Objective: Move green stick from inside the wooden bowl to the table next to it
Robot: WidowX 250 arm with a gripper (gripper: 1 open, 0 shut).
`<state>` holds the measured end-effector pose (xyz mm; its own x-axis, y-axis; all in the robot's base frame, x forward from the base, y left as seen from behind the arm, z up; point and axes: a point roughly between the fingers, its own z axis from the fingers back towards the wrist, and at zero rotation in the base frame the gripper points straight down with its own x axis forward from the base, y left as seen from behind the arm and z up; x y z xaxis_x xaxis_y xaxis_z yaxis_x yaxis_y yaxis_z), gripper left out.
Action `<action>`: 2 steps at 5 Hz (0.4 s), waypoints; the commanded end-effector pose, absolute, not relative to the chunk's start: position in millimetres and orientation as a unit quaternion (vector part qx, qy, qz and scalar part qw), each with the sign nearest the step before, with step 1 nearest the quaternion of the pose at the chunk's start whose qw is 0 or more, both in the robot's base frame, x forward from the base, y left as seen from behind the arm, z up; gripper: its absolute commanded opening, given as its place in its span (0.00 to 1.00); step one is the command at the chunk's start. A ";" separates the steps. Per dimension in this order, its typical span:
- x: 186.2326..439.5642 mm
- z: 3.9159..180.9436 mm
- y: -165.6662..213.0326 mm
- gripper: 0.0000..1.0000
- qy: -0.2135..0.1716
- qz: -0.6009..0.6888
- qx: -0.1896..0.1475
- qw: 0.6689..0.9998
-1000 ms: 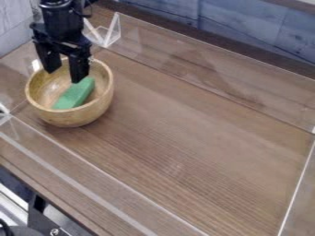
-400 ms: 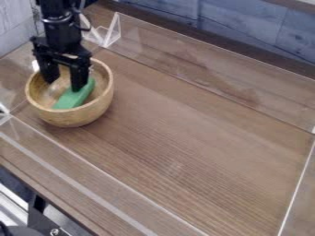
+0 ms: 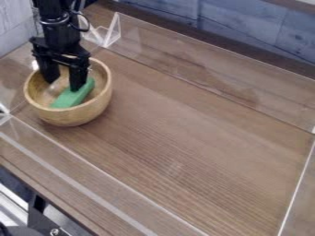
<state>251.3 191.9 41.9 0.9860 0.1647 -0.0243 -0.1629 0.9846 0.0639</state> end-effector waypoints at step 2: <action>255.2 28.6 187.6 1.00 0.012 0.105 0.031 0.994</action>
